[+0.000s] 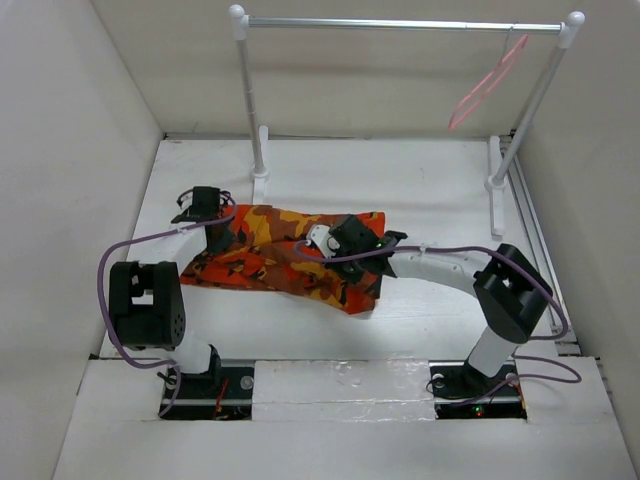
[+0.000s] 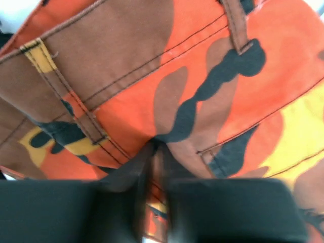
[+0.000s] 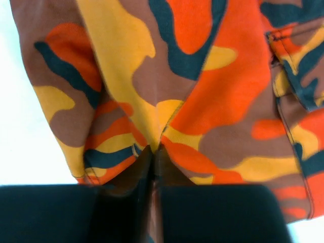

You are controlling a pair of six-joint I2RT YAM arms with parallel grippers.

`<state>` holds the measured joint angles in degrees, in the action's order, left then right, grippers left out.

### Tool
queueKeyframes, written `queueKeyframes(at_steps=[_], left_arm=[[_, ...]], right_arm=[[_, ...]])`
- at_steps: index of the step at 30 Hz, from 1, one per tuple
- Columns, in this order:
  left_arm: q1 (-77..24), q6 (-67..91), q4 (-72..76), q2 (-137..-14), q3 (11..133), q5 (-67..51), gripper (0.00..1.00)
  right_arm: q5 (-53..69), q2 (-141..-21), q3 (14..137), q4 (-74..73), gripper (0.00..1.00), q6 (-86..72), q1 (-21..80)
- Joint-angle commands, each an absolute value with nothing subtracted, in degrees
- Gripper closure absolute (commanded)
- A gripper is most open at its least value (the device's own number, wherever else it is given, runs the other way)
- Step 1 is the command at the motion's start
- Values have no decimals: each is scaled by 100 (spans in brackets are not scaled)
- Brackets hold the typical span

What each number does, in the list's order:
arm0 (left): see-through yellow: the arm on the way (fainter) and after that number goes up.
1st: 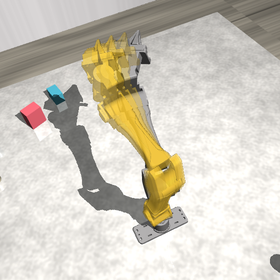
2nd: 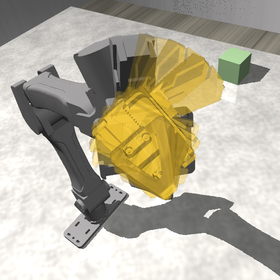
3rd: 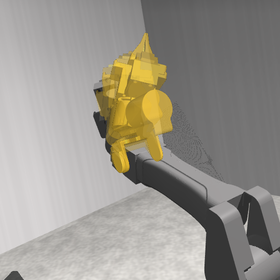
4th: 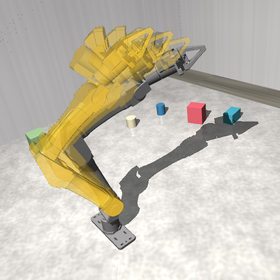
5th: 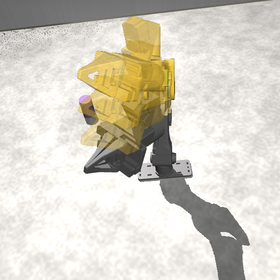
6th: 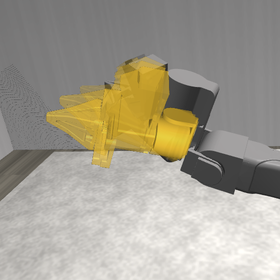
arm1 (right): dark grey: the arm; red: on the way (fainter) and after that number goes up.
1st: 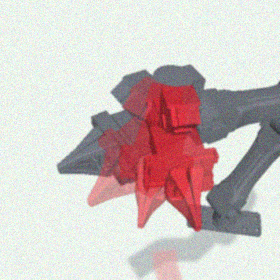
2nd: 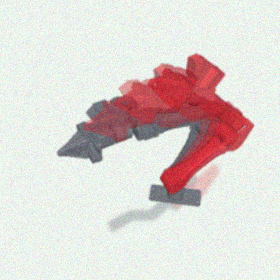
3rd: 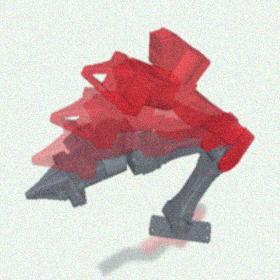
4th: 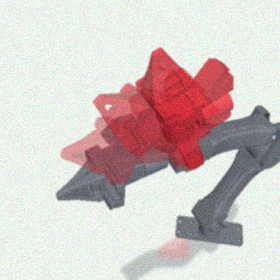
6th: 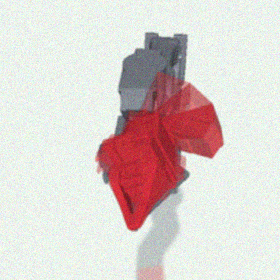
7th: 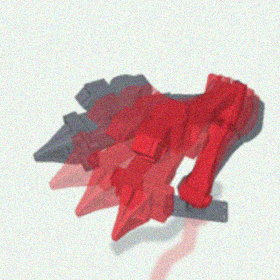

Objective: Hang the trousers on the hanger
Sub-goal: Fold the trousers

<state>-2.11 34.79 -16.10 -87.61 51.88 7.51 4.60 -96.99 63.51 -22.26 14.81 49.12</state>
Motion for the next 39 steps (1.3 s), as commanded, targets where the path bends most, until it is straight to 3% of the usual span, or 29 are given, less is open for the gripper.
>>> queueKeyframes(at_steps=[1, 9, 16, 18, 19, 20, 23, 25, 28, 30, 31, 32, 33, 34, 39], left_arm=[[-167, 3419, -1731, -8745, 5089, 1063, 100], [62, 3375, -2371, -7851, 5001, 1503, 100], [62, 3841, -2830, -7102, 4676, 1740, 100], [62, 3754, -2743, -6726, 4763, 1565, 100], [62, 3683, -2690, -6602, 4842, 1434, 100], [-34, 3622, -2646, -6496, 5025, 1267, 90], [-674, 3445, -2566, -6398, 5482, 1082, 77], [-974, 3471, -2558, -6722, 5659, 836, 76], [-1791, 3542, -2242, -7153, 5862, 545, 76], [-2291, 3656, -2049, -7512, 5959, 589, 76], [-2294, 3700, -2004, -7654, 5959, 537, 77], [-2233, 3796, -1908, -7890, 5828, 388, 80], [-2232, 3806, -1829, -7971, 5827, 387, 80], [-2058, 3797, -1724, -8067, 5705, 343, 81], [-952, 3823, -1390, -8402, 4678, -323, 84]], right_arm=[[-149, -9484, 6732, -2320, 100, 1486, 5124], [419, -8719, 6505, -3119, 100, 1573, 5484], [835, -9132, 5582, -2523, 99, 1380, 5722], [844, -9412, 5502, -2400, 87, 1310, 5774], [852, -9422, 5511, -2408, 74, 1310, 5774], [861, -9396, 5563, -2460, 64, 1301, 5774], [818, -8879, 5677, -2671, 38, 1205, 5774], [887, -8439, 5809, -2961, 31, 1204, 5704], [966, -7982, 5941, -3181, 29, 1248, 5337], [1150, -7849, 5715, -3077, 34, 1292, 5046], [1195, -7814, 5600, -2841, 52, 1327, 4888], [1239, -7848, 5346, -2517, 83, 1379, 4356], [1257, -7849, 5213, -2514, 83, 1380, 4351], [1292, -7892, 5108, -2087, 100, 1415, 4168], [1555, -8761, 4974, -907, 100, 1661, 2948]])
